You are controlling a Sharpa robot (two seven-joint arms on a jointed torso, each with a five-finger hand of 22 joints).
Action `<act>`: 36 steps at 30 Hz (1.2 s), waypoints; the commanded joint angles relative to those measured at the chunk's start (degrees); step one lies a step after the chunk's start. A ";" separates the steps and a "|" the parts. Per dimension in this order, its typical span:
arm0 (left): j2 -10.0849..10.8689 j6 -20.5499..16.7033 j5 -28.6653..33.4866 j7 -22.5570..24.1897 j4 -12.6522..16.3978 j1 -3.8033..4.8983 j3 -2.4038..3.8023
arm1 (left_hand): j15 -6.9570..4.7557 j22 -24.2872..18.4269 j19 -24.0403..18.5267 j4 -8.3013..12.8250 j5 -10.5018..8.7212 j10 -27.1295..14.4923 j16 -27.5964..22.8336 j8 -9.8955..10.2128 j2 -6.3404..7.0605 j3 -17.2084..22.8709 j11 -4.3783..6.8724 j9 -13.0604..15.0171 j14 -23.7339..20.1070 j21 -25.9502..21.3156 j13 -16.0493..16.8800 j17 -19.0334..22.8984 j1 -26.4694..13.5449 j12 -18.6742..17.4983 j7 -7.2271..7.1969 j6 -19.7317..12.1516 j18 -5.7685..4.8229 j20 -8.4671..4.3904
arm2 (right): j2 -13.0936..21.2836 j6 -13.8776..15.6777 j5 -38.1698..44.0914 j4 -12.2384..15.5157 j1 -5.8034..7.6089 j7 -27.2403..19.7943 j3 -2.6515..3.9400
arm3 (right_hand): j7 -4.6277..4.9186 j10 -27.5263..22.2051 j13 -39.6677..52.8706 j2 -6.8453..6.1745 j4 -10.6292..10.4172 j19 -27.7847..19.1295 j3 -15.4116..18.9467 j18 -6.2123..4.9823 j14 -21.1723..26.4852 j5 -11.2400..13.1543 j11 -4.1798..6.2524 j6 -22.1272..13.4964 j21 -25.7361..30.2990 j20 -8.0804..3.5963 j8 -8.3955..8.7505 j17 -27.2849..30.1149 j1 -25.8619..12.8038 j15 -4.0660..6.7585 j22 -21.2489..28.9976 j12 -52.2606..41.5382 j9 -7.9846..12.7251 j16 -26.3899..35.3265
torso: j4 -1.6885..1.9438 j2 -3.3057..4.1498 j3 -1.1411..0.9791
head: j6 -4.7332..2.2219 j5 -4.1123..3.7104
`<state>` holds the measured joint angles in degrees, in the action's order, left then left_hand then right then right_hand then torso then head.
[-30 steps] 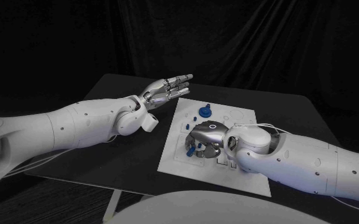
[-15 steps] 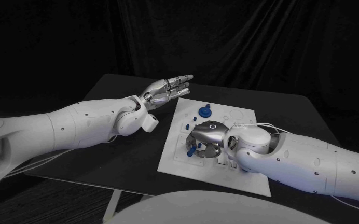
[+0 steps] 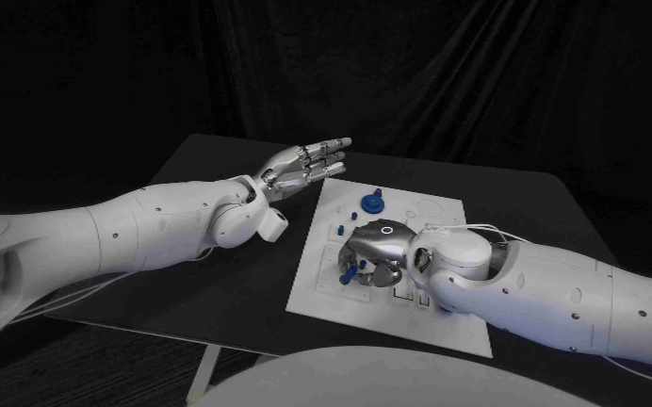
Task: Assemble the parts on the task board
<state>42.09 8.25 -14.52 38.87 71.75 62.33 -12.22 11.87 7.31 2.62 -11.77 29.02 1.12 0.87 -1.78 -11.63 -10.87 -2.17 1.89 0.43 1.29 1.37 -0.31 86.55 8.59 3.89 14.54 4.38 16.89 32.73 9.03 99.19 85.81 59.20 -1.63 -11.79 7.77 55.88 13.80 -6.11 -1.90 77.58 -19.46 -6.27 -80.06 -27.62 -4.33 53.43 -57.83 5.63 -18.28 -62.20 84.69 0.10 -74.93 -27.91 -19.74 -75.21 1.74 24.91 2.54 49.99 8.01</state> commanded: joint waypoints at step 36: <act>-0.30 1.62 0.53 1.05 -0.10 -0.37 0.07 | 0.42 -0.05 -0.14 0.55 0.35 -0.11 -0.15 -0.25 -0.26 0.41 -0.89 0.07 0.05 -0.08 -0.05 0.00 0.92 -0.39 1.07 0.44 -0.58 0.05 | -1.12 -2.71 0.78 -0.52 -1.08 1.99 0.03 | -0.47 -4.76 3.04 -0.17 1.04 -4.25 -0.91 -1.04 3.51 2.20 -0.65 -2.58 5.68 0.77 1.51 3.56 -1.87 -0.68 -5.37 -2.77 0.18 2.48 | 0.01 0.01 0.01 | 0.01 0.01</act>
<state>41.94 9.07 -14.51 38.87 71.59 62.05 -12.22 11.87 7.32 2.63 -11.45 29.01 0.91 0.87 -1.78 -11.86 -10.55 -2.76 1.89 0.43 1.29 1.38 -0.33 86.78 8.36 4.62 14.85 4.38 16.89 31.67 7.98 99.53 85.25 58.36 -0.90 -11.69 7.35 51.42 16.71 -6.26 -1.11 73.68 -20.26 -6.26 -76.87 -25.68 -4.98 50.56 -52.35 6.45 -16.67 -58.70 83.15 -0.62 -74.91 -30.47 -19.45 -72.99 1.75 24.91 2.54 49.99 8.01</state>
